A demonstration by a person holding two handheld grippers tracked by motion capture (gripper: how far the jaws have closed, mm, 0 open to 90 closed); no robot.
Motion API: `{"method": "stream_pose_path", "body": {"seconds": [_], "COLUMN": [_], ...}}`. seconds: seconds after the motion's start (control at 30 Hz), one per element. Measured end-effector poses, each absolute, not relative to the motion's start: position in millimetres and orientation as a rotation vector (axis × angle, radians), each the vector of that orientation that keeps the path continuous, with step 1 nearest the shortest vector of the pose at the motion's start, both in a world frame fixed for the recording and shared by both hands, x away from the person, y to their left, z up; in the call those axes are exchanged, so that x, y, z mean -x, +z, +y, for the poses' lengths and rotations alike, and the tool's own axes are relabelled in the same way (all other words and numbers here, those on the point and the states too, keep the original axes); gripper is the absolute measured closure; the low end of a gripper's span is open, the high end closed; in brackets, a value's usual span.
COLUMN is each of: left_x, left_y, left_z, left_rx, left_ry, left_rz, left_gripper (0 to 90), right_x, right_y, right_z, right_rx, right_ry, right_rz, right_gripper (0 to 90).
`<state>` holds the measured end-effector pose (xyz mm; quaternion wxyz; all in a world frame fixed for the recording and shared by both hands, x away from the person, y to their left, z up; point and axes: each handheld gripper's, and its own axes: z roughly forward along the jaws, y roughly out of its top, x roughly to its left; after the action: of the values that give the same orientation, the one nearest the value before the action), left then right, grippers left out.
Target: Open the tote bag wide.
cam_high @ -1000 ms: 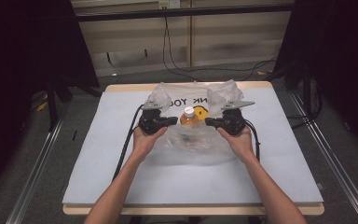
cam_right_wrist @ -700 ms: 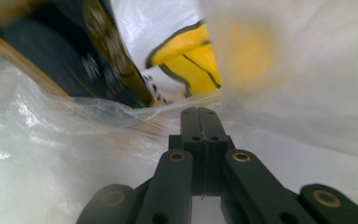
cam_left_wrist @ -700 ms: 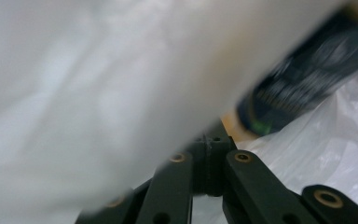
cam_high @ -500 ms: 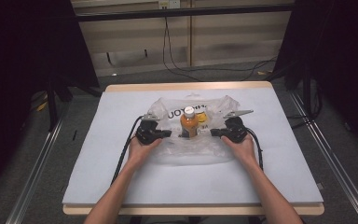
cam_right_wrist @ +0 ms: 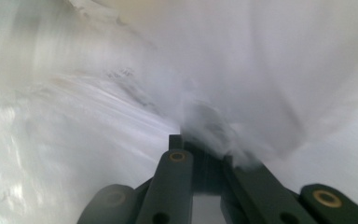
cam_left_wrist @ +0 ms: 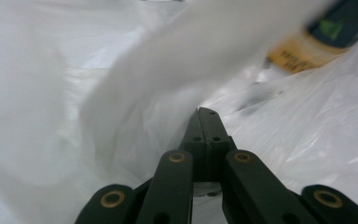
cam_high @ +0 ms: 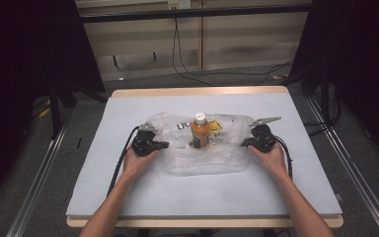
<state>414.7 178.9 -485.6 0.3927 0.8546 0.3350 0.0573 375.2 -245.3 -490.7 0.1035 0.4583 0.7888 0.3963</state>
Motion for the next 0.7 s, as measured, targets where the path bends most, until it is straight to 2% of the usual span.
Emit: {"method": "stream_pose_path", "body": {"seconds": [0.03, 0.07, 0.1, 0.23, 0.7], "left_x": [-415, -410, -414, -411, -387], "left_y": [-486, -487, -488, -489, -450], "left_z": [183, 183, 188, 188, 189], "left_rx": [-2.166, -2.132, -2.141, -2.123, -2.006], "left_ry": [0.141, 0.112, 0.131, 0.139, 0.178], "left_rz": [0.834, 0.908, 0.841, 0.861, 0.652], "left_gripper": [90.0, 90.0, 90.0, 90.0, 90.0], "right_x": [-374, -373, -372, -371, -342], "right_y": [-492, -492, -491, -491, -459], "right_z": [-249, -252, -252, -249, -239], "right_rx": [-1.373, -1.377, -1.376, -1.345, -1.224], "right_ry": [1.190, 1.186, 1.179, 1.166, 1.378], "right_rz": [2.319, 2.310, 2.306, 2.305, 2.264], "right_gripper": [90.0, 90.0, 90.0, 90.0, 90.0]}}
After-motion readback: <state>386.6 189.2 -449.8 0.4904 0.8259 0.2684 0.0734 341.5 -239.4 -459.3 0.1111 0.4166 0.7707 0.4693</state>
